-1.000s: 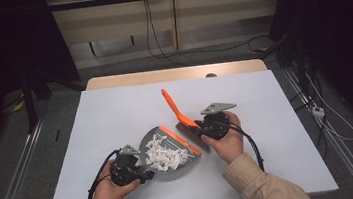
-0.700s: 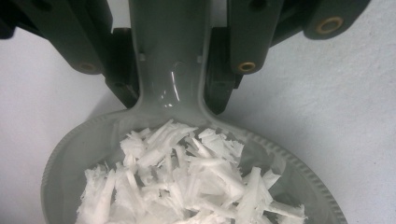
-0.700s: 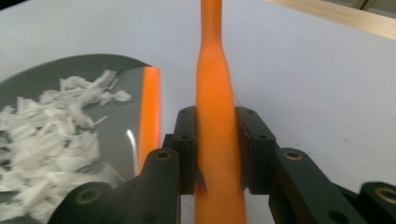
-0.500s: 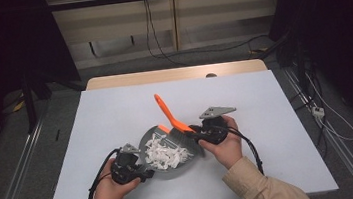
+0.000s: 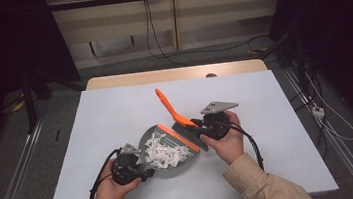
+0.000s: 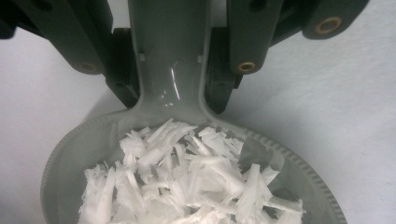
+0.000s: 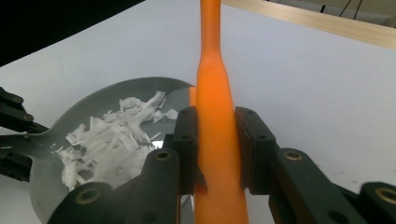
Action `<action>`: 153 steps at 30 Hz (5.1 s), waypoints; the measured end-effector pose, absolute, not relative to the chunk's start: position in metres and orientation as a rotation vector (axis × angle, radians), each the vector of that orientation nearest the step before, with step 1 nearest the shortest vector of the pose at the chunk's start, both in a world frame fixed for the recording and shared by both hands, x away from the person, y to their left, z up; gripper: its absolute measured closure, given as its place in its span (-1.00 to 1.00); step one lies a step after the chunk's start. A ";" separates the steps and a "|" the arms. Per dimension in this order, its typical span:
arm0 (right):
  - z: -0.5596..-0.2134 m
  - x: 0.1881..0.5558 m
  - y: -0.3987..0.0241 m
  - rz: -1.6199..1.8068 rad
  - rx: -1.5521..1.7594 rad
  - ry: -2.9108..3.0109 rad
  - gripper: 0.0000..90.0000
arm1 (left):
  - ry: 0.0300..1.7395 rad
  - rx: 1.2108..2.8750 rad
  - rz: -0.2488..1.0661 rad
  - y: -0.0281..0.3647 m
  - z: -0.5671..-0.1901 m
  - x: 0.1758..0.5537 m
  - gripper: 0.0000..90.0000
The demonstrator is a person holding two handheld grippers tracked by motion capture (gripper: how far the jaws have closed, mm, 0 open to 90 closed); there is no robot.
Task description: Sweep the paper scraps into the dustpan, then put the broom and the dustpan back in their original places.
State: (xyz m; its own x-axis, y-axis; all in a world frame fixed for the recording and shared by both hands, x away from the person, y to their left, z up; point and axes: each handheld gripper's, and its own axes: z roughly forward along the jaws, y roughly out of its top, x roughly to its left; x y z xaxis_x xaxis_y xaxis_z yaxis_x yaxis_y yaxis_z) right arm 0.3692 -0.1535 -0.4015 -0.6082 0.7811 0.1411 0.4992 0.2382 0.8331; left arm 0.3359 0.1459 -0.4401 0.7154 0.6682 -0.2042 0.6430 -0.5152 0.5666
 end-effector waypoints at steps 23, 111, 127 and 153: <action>-0.402 0.372 -0.182 1.283 1.236 2.139 0.59 | 1.067 2.106 0.149 0.175 -0.433 0.334 0.41; -0.411 0.330 -0.357 1.053 1.470 1.764 0.59 | 1.542 1.907 0.338 0.205 -0.441 0.379 0.40; -0.421 0.326 -0.334 0.937 1.386 1.845 0.56 | 1.549 1.876 0.300 0.204 -0.448 0.378 0.31; -0.433 0.323 -0.315 1.335 1.454 1.830 -0.24 | 1.346 1.836 0.263 0.213 -0.435 0.356 -0.55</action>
